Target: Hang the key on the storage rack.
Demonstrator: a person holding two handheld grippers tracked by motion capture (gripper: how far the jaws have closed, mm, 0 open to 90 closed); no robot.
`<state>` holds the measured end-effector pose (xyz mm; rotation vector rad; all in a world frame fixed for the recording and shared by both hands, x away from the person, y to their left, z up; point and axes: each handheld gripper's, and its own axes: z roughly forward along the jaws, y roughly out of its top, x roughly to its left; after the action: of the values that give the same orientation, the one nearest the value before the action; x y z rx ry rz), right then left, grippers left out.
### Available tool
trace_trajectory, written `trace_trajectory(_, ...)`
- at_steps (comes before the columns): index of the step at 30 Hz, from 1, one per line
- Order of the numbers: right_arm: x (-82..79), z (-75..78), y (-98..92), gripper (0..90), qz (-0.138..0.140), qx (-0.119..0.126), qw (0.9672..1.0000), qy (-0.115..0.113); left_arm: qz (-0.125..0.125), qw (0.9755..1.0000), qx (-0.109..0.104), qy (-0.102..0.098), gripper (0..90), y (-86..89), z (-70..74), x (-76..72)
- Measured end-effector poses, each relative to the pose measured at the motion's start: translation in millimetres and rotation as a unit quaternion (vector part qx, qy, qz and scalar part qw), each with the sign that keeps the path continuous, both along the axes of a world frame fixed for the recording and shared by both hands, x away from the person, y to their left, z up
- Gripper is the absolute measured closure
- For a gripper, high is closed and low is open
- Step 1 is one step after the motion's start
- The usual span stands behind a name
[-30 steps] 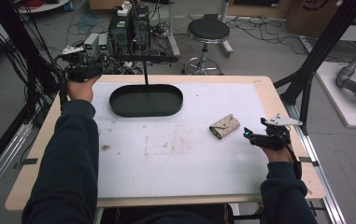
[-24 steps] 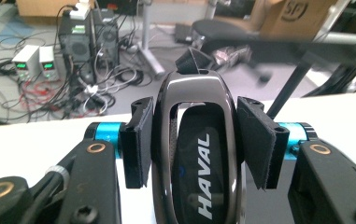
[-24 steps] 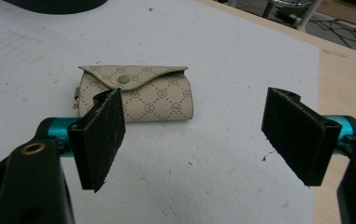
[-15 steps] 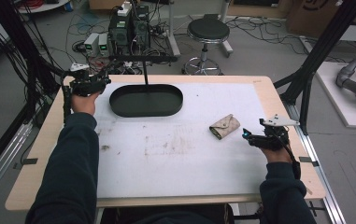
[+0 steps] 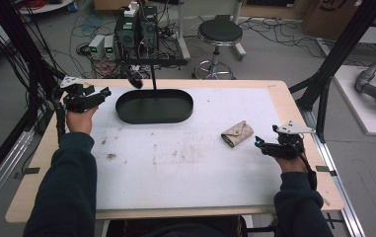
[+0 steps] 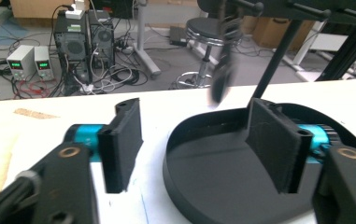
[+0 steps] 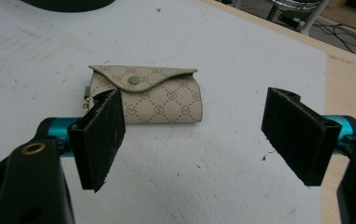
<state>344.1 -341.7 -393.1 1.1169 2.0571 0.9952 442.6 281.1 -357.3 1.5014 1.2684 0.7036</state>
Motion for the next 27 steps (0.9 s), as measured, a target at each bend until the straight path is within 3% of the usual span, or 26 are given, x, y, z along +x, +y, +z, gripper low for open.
trace_trajectory(3, 0.7, -0.5, 1.0, 22.1, 0.001, -0.002, 1.0000, 0.000, -0.012, 0.9997, -0.003, -0.022, 27.6, 3.5, -3.5, -18.0)
trace_trajectory(4, 0.8, -0.6, 1.3, 22.1, 0.001, -0.002, 1.0000, 0.001, -0.012, 0.9997, -0.003, -0.022, 25.5, 3.5, -3.5, -18.0)
trace_trajectory(9, 1.6, -1.0, 2.9, 22.1, 0.006, -0.001, 1.0000, 0.001, -0.027, 0.9984, 0.014, -0.048, 20.9, 4.3, -10.9, -40.0)
trace_trajectory(14, 2.6, -1.3, 1.5, 22.0, 0.002, 0.001, 1.0000, 0.000, -0.038, 0.9974, 0.018, -0.058, 20.9, 7.4, -20.1, -65.0)
trace_trajectory(22, 1.9, -1.6, 4.7, 21.9, -0.006, -0.001, 1.0000, 0.003, -0.049, 0.9974, 0.002, -0.052, 21.0, 13.8, -34.3, -80.4)
trace_trajectory(27, 1.4, 0.2, 4.3, 21.6, -0.013, 0.006, 0.9999, 0.002, -0.055, 0.9965, 0.018, -0.060, 21.0, 11.1, -34.7, -87.8)
